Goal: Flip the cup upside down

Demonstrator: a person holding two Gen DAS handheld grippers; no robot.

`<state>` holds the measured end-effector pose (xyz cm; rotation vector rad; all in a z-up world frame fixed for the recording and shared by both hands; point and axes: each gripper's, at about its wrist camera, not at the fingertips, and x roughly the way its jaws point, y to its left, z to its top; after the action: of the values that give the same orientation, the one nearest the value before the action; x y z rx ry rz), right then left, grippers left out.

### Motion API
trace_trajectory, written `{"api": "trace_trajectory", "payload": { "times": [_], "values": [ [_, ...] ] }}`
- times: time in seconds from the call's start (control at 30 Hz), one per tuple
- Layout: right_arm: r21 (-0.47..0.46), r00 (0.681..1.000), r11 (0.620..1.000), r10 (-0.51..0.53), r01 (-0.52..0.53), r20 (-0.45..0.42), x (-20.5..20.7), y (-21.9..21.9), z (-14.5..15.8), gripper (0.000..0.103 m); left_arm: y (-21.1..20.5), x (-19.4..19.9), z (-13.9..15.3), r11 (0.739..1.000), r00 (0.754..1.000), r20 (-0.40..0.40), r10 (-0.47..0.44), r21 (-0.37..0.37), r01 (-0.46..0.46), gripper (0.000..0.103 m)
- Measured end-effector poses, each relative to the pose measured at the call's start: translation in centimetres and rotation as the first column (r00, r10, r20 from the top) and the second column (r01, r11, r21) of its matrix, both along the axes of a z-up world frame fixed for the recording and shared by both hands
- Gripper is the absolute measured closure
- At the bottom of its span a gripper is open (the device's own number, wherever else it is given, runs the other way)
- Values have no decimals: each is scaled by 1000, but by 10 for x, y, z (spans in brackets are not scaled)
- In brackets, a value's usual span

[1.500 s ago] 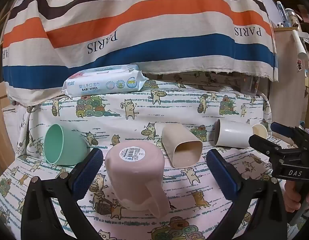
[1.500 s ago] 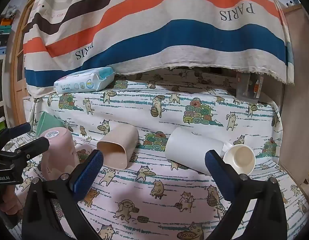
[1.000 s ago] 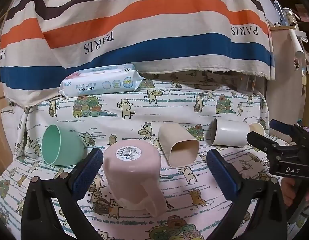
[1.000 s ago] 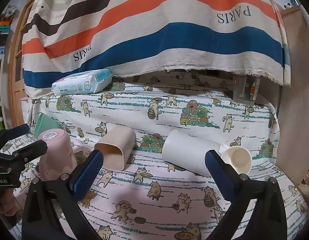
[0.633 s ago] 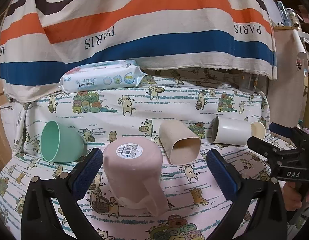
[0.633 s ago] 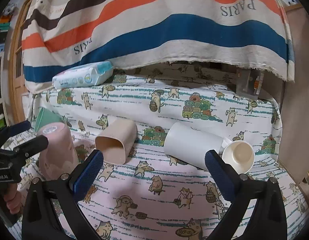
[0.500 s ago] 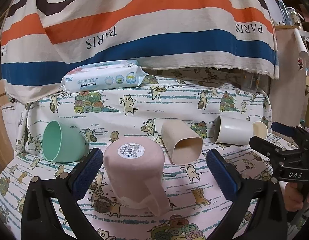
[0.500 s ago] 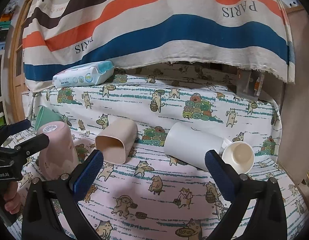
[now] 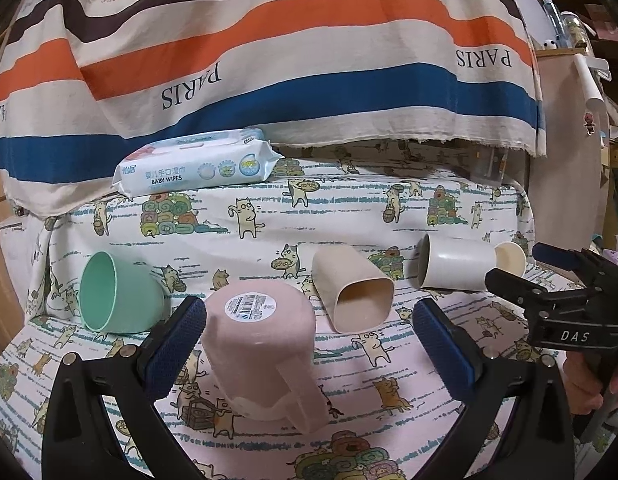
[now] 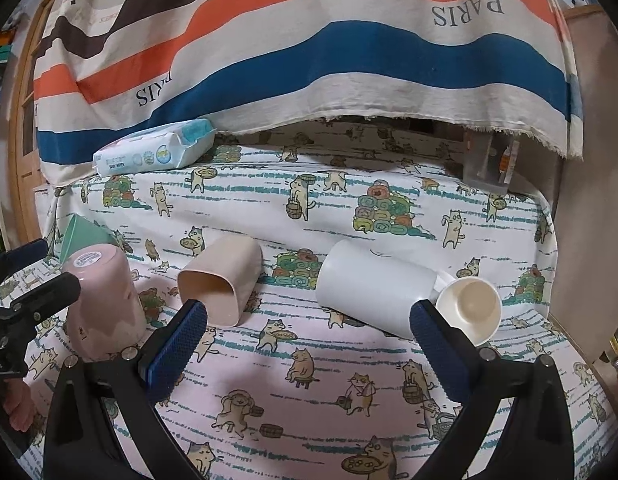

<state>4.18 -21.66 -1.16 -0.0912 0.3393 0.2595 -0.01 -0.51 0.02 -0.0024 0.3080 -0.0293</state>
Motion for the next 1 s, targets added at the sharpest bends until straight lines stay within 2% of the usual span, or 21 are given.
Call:
{"api": "trace_trajectory", "payload": {
  "times": [1.0],
  "values": [
    [3, 1000, 1000, 17, -17, -6, -1, 3, 0, 1, -2, 1, -1, 1000, 1000, -3, -13, 1, 13, 0]
  ]
}}
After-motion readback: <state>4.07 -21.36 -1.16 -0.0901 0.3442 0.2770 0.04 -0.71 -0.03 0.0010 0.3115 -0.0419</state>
